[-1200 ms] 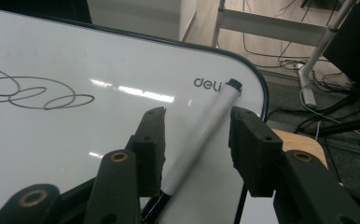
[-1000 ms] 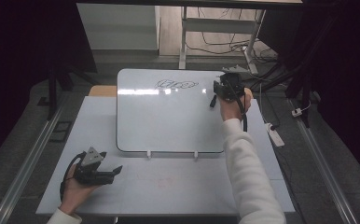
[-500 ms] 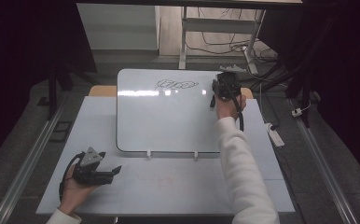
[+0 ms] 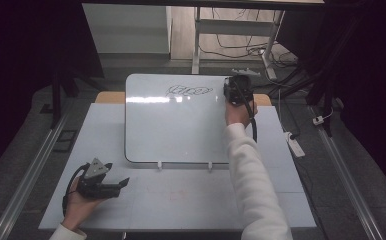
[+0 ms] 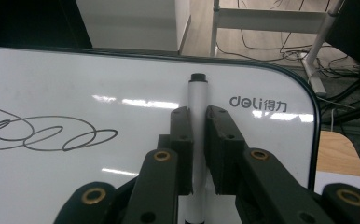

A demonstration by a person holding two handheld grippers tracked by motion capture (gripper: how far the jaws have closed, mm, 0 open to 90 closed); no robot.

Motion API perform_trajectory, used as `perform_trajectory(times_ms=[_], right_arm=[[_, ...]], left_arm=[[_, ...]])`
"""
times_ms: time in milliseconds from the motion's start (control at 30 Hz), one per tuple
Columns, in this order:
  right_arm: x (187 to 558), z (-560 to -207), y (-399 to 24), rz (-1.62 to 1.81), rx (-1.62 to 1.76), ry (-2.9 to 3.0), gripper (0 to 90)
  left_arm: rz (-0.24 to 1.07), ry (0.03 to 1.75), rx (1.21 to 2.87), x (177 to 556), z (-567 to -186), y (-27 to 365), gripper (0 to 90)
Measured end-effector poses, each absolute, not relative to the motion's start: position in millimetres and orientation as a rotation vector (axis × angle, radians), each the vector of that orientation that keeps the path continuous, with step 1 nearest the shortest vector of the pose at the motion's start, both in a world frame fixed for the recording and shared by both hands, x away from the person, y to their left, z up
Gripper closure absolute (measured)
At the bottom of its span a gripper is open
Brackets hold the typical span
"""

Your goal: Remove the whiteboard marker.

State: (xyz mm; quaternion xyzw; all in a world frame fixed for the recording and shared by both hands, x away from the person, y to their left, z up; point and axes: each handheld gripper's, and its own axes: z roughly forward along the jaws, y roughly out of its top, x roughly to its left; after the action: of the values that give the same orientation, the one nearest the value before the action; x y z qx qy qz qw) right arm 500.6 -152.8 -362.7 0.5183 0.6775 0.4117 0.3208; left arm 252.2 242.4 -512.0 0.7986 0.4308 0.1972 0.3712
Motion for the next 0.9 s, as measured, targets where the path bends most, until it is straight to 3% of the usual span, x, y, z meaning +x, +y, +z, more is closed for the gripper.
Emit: perform_trajectory(times_ms=[333,900], right_arm=[[487.6,-358.9,-153.4,1.124,1.278,1.777,80.8],[426.3,-371.6,-173.7,1.395,1.050,1.785,80.7]], left_arm=[[0.504,1.111,2.044,252.3,-512.6,243.7,19.1],[0.486,1.124,2.040,255.6,-511.7,238.4,19.0]])
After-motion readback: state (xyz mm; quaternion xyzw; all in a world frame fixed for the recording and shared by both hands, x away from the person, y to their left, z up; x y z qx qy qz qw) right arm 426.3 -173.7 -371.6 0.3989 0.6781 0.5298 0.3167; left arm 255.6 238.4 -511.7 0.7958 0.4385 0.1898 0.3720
